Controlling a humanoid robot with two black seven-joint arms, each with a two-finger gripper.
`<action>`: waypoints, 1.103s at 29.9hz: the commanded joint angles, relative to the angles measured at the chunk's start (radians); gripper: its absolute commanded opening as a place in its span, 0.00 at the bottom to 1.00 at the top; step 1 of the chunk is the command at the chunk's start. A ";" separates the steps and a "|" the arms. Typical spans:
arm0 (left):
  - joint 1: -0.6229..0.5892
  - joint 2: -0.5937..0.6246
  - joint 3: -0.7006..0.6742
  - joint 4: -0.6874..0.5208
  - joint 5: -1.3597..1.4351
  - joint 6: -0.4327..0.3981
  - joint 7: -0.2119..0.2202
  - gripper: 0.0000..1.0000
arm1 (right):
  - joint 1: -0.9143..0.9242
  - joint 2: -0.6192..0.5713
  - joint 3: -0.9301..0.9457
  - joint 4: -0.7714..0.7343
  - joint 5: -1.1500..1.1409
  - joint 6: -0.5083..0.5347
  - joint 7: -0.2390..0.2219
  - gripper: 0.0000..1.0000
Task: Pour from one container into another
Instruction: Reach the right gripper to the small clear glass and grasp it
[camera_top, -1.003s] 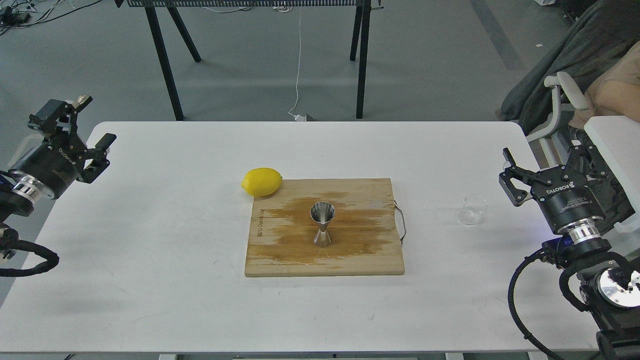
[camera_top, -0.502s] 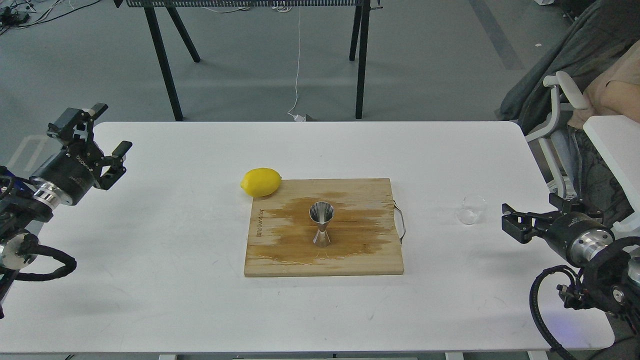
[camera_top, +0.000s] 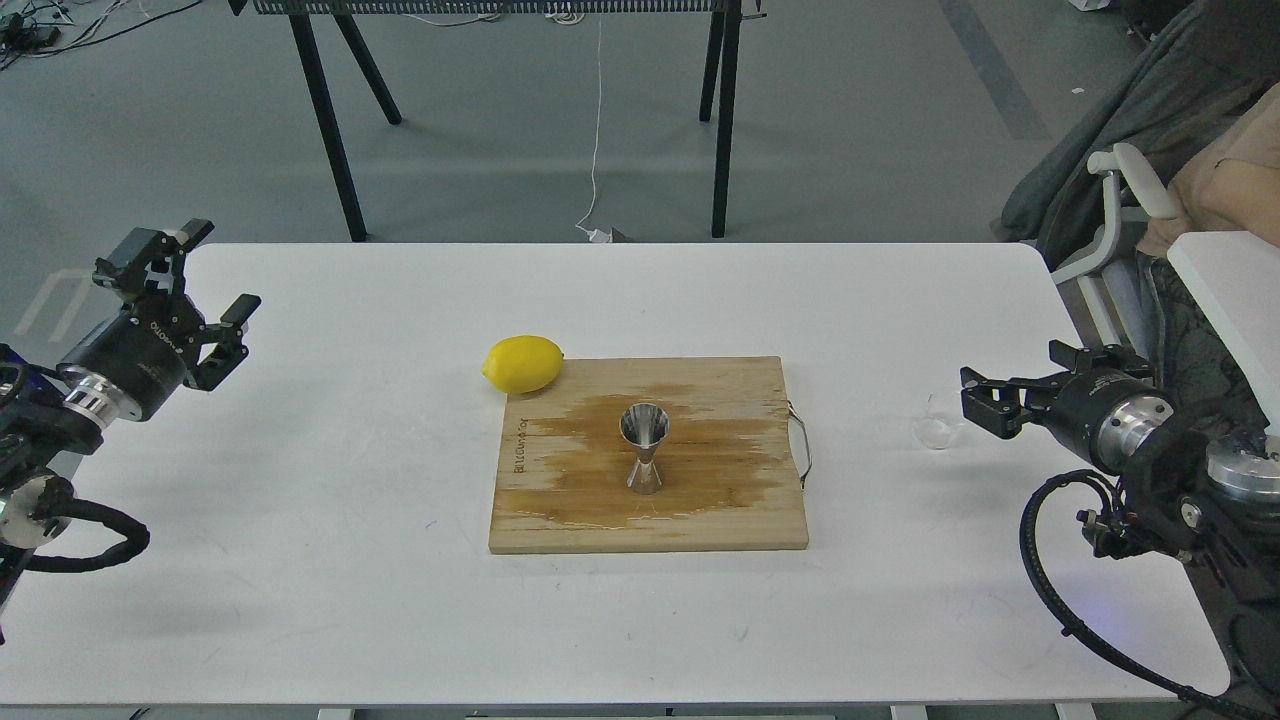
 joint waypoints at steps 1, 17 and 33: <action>0.000 0.001 0.000 0.000 0.001 0.000 0.000 0.98 | 0.023 0.048 -0.005 -0.095 -0.012 0.000 -0.027 0.99; 0.003 0.000 0.001 0.014 0.002 0.000 0.000 0.98 | 0.051 0.105 -0.031 -0.243 -0.026 0.000 -0.045 0.99; 0.003 0.000 0.001 0.014 0.002 0.000 0.000 0.99 | 0.112 0.154 -0.034 -0.333 -0.052 0.000 -0.048 0.99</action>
